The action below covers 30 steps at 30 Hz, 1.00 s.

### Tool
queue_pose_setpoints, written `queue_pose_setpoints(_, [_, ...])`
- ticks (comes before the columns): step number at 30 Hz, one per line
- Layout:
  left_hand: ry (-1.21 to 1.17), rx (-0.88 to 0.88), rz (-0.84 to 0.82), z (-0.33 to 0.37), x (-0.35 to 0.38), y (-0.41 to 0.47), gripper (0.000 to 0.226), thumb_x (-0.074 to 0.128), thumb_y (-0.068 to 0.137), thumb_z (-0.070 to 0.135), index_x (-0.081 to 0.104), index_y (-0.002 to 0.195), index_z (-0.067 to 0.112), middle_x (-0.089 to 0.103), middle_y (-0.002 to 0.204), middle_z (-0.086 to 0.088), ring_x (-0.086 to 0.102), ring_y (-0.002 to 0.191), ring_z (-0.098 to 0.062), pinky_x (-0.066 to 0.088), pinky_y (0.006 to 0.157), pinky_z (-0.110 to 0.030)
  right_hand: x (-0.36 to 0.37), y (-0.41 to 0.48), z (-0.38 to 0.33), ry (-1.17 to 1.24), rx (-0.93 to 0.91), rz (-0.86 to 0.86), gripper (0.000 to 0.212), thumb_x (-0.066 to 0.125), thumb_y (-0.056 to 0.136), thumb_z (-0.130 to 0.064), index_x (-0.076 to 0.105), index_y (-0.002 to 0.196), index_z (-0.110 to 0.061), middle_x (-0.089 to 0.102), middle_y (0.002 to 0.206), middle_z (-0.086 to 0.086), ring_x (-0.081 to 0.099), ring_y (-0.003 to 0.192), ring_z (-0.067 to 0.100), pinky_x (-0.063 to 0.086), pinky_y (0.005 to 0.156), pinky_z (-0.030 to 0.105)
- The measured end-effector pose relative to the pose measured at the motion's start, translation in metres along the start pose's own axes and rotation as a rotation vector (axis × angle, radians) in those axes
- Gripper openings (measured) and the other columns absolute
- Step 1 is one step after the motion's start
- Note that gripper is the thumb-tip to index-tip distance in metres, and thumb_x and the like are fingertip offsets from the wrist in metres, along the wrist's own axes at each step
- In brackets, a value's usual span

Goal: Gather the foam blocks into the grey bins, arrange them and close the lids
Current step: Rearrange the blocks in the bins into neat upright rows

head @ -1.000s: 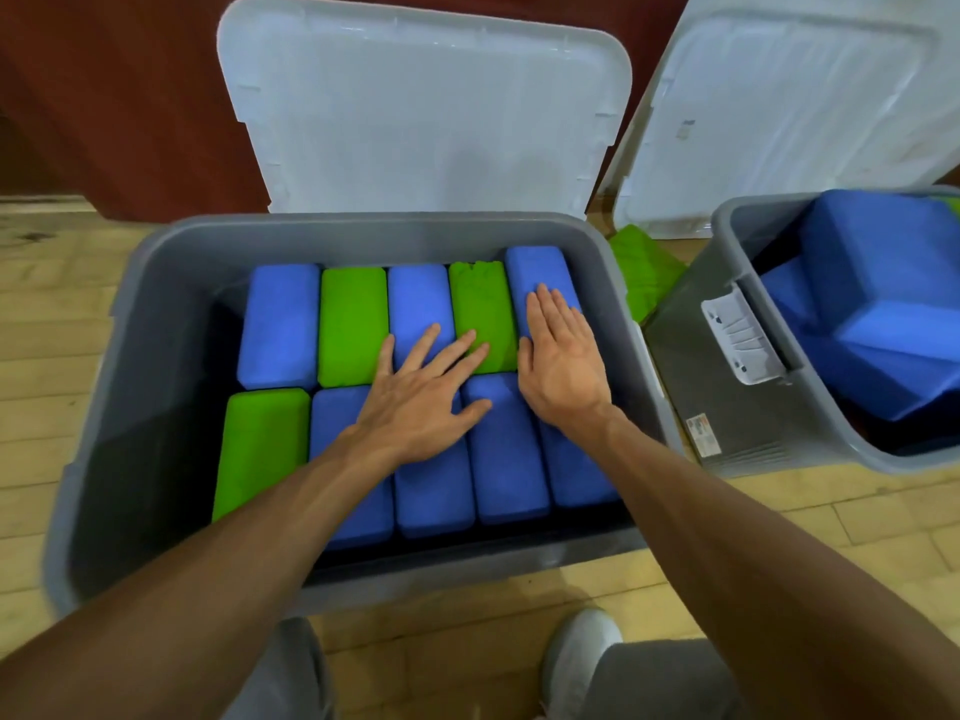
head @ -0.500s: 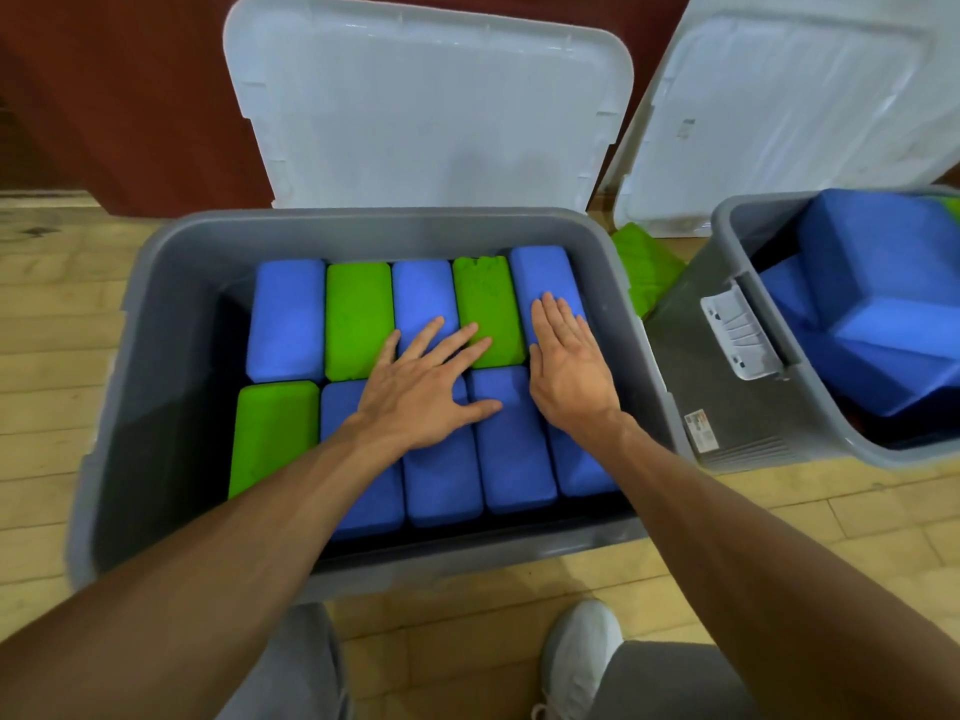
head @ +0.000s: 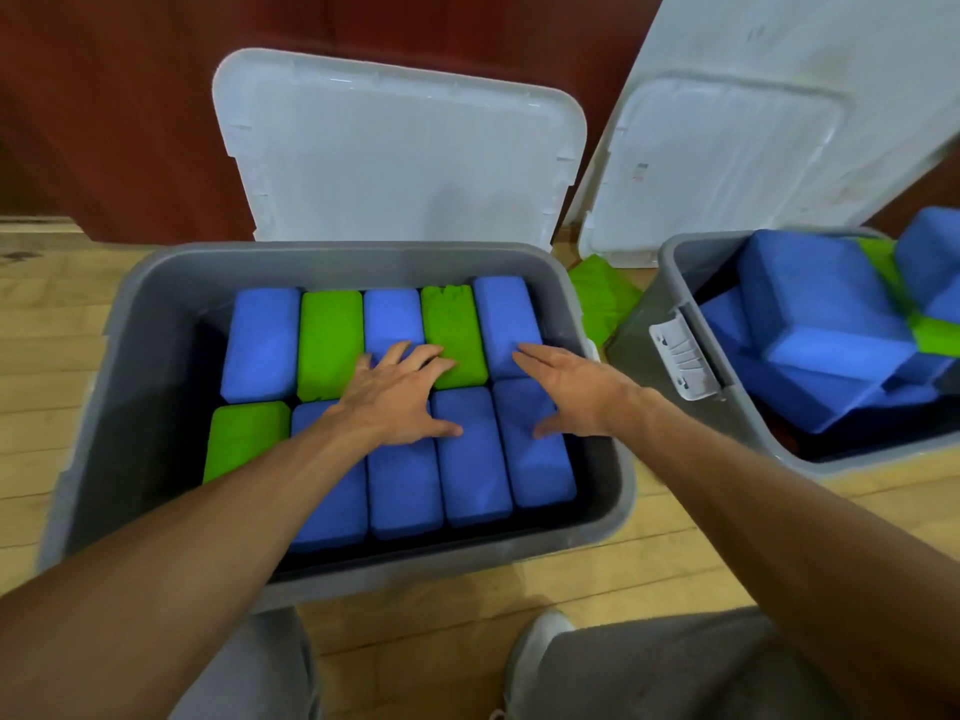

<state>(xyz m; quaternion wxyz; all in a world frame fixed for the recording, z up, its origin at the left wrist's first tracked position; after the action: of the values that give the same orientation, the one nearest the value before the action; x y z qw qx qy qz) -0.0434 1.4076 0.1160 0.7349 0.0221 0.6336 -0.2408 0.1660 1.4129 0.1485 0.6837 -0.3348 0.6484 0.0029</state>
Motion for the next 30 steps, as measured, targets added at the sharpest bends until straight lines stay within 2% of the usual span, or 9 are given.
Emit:
queue_pose_setpoints(2, [0.088,0.048,0.013,0.002,-0.002,0.000,0.106,0.055,0.066,0.082,0.020,0.150,0.029,0.014,0.159,0.007,0.015,0.144,-0.023,0.013,0.117,-0.046,0.006,-0.004,0.007,-0.029,-0.011,-0.022,0.111,0.072,0.079,-0.046,-0.002,0.154,-0.010,-0.008,0.162,0.002,0.000,0.149,0.014,0.005,0.117,0.024])
queue_pose_setpoints(5, [0.138,0.083,-0.017,0.001,0.003,0.001,0.113,0.049,0.068,0.084,0.009,0.154,0.022,0.003,0.162,0.003,-0.001,0.149,-0.021,-0.002,0.120,-0.044,0.010,0.004,0.009,-0.068,-0.007,-0.035,0.116,0.072,0.077,-0.049,-0.007,0.153,-0.011,-0.013,0.161,0.003,-0.006,0.149,0.013,-0.002,0.118,0.028])
queue_pose_setpoints(10, [0.103,0.067,-0.129,-0.004,0.008,0.007,0.126,0.045,0.062,0.089,-0.009,0.153,0.021,-0.018,0.160,0.001,-0.015,0.147,-0.018,0.000,0.120,-0.048,0.006,0.013,0.001,-0.114,0.060,-0.057,0.133,0.081,0.067,-0.048,-0.012,0.152,-0.008,-0.017,0.160,0.005,-0.009,0.149,0.017,0.002,0.120,0.034])
queue_pose_setpoints(12, [0.126,0.064,-0.123,-0.004,0.009,0.007,0.129,0.033,0.056,0.095,-0.010,0.153,0.022,-0.019,0.160,0.001,-0.014,0.148,-0.018,0.001,0.120,-0.048,0.004,0.014,-0.001,-0.116,0.071,-0.050,0.133,0.083,0.065,-0.047,-0.010,0.152,-0.007,-0.014,0.161,0.006,-0.007,0.149,0.018,0.003,0.121,0.032])
queue_pose_setpoints(15, [0.112,0.069,-0.083,-0.003,0.012,-0.001,0.133,-0.001,0.043,0.100,-0.007,0.153,0.025,-0.014,0.161,0.004,-0.012,0.148,-0.015,0.003,0.119,-0.045,0.005,0.014,-0.003,-0.109,0.077,-0.039,0.125,0.081,0.067,-0.046,-0.001,0.153,-0.008,-0.005,0.162,0.007,0.001,0.149,0.017,0.005,0.121,0.030])
queue_pose_setpoints(16, [0.100,0.065,-0.069,-0.002,0.013,-0.004,0.133,-0.003,0.042,0.100,-0.005,0.153,0.026,-0.012,0.161,0.005,-0.012,0.148,-0.015,0.003,0.120,-0.044,0.005,0.013,-0.004,-0.104,0.081,-0.038,0.123,0.081,0.069,-0.045,0.001,0.154,-0.008,-0.003,0.162,0.008,0.003,0.149,0.017,0.005,0.121,0.029])
queue_pose_setpoints(21, [0.058,0.077,-0.041,0.002,0.008,-0.006,0.113,0.046,0.067,0.086,0.005,0.154,0.028,-0.004,0.161,0.009,-0.005,0.148,-0.013,0.006,0.120,-0.043,0.004,0.007,-0.008,-0.107,0.079,-0.065,0.117,0.079,0.072,-0.045,0.003,0.154,-0.008,0.000,0.162,0.007,0.007,0.149,0.019,0.008,0.119,0.028])
queue_pose_setpoints(25, [0.136,0.089,-0.004,-0.001,0.005,0.000,0.116,0.042,0.061,0.092,0.009,0.153,0.030,0.003,0.162,0.007,0.005,0.148,-0.014,0.014,0.117,-0.044,0.000,0.012,-0.009,-0.162,0.086,-0.052,0.123,0.080,0.070,-0.048,0.001,0.152,-0.002,0.001,0.161,0.014,0.007,0.149,0.024,0.012,0.120,0.032])
queue_pose_setpoints(30, [0.112,0.059,-0.042,0.007,-0.007,0.013,0.127,0.059,0.052,0.087,0.012,0.152,0.023,0.012,0.158,0.002,0.014,0.145,-0.019,0.019,0.116,-0.047,0.009,0.010,-0.003,-0.092,0.091,-0.035,0.129,0.081,0.070,-0.044,-0.011,0.152,-0.006,-0.014,0.161,0.008,-0.008,0.149,0.020,0.003,0.121,0.032])
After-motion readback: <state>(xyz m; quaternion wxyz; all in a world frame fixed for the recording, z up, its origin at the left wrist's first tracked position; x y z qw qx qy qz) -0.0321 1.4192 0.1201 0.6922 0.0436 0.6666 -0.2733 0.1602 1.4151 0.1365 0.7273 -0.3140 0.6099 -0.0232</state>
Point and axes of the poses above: each hand's wrist, its own y-axis towards the middle knuckle, its own x-axis out of the palm, z = x × y, the point moved 3 cm from there along y, towards the middle knuckle
